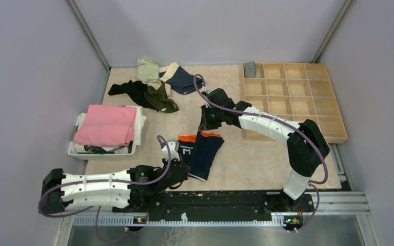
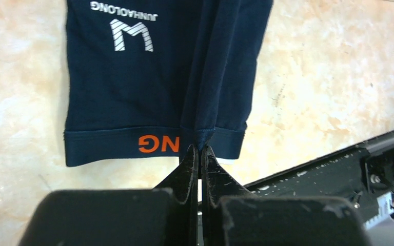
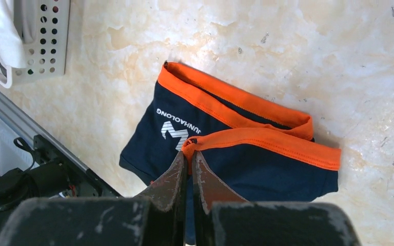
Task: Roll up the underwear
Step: Fold the underwear at the center of the board.
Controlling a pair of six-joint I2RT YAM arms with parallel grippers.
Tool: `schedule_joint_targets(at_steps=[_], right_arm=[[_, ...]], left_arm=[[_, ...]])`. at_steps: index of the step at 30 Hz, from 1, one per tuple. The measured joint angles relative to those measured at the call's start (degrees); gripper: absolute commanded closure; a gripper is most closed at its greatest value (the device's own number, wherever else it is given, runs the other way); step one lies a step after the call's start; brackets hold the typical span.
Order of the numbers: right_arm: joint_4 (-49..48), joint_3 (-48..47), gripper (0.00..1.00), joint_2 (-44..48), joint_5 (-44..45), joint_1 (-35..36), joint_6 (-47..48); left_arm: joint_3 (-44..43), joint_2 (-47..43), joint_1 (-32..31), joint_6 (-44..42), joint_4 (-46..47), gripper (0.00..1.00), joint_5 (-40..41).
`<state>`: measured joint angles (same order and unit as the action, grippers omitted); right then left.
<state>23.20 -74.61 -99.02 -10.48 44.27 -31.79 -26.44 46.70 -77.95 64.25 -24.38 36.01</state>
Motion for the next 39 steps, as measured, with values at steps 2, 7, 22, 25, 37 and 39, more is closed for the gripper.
schedule_joint_targets(at_steps=[2,7,22,25,37,39], right_arm=[[0.13,-0.46,1.00,-0.07,-0.09,0.00,0.00],[1.01,-3.26,1.00,-0.07,-0.90,0.26,0.09],[2.49,-5.49,1.00,-0.28,-1.66,0.35,0.76],[1.77,-6.10,1.00,-1.95,-2.05,0.37,0.76],[-5.51,-6.08,1.00,-10.43,-6.05,0.37,0.63],[-6.27,-6.12,1.00,-11.47,-6.80,0.35,0.63]], left_arm=[[0.00,-0.26,0.00,1.11,-1.90,1.00,1.14],[0.00,-0.96,0.00,2.36,-4.57,1.00,2.73],[-1.20,-5.33,0.00,4.90,-9.77,1.00,5.77],[-1.18,-5.29,-0.02,8.13,-12.50,1.00,7.06],[-1.05,0.66,-0.04,17.09,-18.99,1.00,10.93],[-1.03,1.75,-0.04,18.05,-19.61,1.00,11.26]])
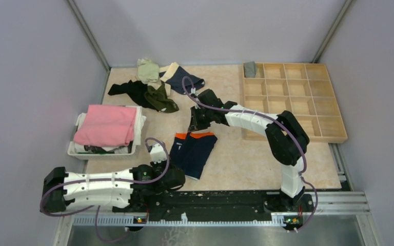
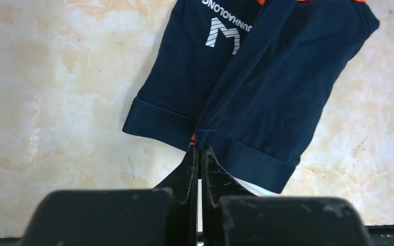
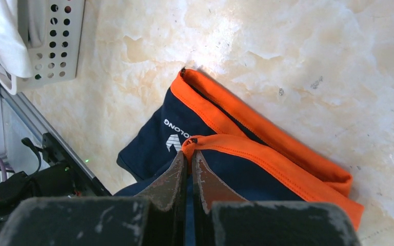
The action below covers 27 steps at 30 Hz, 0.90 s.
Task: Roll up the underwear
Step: Fold the underwear at the center of the board.
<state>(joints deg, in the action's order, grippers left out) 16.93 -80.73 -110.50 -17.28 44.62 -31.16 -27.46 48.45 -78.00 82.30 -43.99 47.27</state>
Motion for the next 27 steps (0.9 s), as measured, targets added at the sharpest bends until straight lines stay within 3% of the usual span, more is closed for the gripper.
schedule_joint_targets(at_steps=[16,20,27], right_arm=[[-3.98,-1.90,0.99,-4.00,-2.99,0.02,-0.61],[-4.68,-1.90,1.00,-4.94,-3.21,0.02,-0.66],[-4.96,-1.90,1.00,-5.75,-3.08,0.00,-0.59]], left_arm=[[0.96,4.24,0.00,5.31,-1.70,0.95,2.40],[0.96,6.19,0.02,6.34,-1.70,1.00,3.21],[0.94,8.48,1.09,5.73,-1.38,1.00,3.39]])
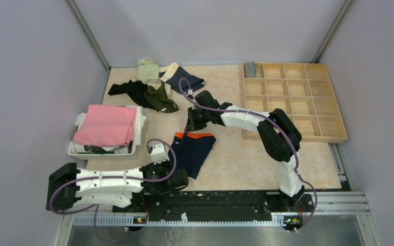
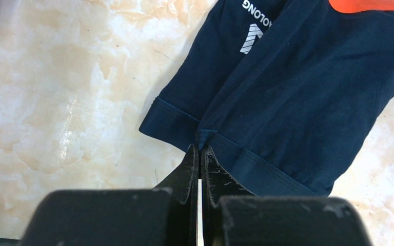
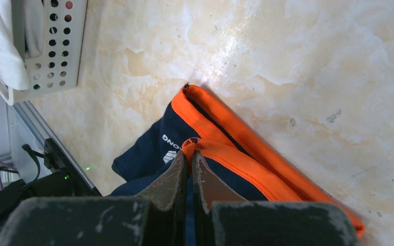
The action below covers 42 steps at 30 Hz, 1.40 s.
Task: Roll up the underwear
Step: Fold the underwear at the center of the board.
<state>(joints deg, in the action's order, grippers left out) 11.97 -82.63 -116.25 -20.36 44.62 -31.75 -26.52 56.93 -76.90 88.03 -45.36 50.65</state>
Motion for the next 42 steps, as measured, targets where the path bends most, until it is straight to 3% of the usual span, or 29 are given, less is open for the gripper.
schedule_joint_targets(at_steps=[17,42], right_arm=[[2.23,-0.09,1.00,5.03,3.21,-0.55,1.55],[2.12,-5.73,1.00,0.61,0.52,-0.96,1.79]], left_arm=[[-0.37,-6.56,11.61,-19.02,9.53,1.00,-2.21],[1.99,-3.13,22.18,-25.66,16.94,1.00,-3.15]])
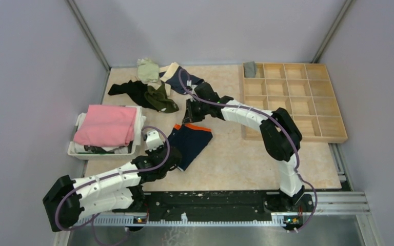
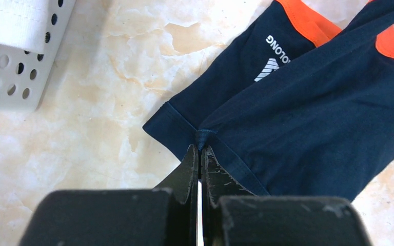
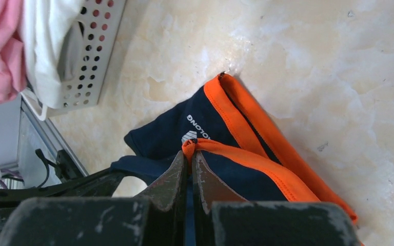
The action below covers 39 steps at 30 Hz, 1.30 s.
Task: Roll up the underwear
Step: Fold the underwear at the center of the board.
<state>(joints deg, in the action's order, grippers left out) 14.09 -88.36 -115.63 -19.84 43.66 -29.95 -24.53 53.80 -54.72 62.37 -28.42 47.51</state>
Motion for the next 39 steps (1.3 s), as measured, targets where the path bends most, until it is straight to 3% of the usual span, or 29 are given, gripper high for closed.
schedule_joint_targets(at_steps=[5,11,20,25,29,35,39], right_arm=[[0.11,-1.79,1.00,-3.34,-0.87,-0.13,-0.02],[-1.64,-4.98,0.80,-7.58,-2.93,-0.44,-0.50],[-6.21,-5.68,0.61,-9.55,-7.34,-3.13,-2.45],[-6.67,-0.74,0.60,-5.97,-7.13,-4.46,-1.57],[-5.81,5.11,0.61,-0.20,-6.12,-4.55,-0.48],[-6.23,15.13,0.68,10.49,-5.18,-4.09,0.11],[-7.37,20.90,0.75,14.78,-4.48,-2.05,-1.11]], left_arm=[[0.02,1.31,1.01,0.07,-0.02,1.00,0.13],[0.00,3.91,2.05,1.75,-0.57,0.93,0.22],[-2.82,8.98,3.85,6.08,-6.14,0.52,0.59],[-5.55,9.27,4.50,6.75,-8.90,0.32,0.96],[-7.37,6.91,5.09,4.02,-8.39,0.25,0.33],[-8.00,3.69,11.43,-3.65,-3.45,0.25,-3.87],[-7.93,3.45,17.00,-8.72,0.68,0.33,-8.39]])
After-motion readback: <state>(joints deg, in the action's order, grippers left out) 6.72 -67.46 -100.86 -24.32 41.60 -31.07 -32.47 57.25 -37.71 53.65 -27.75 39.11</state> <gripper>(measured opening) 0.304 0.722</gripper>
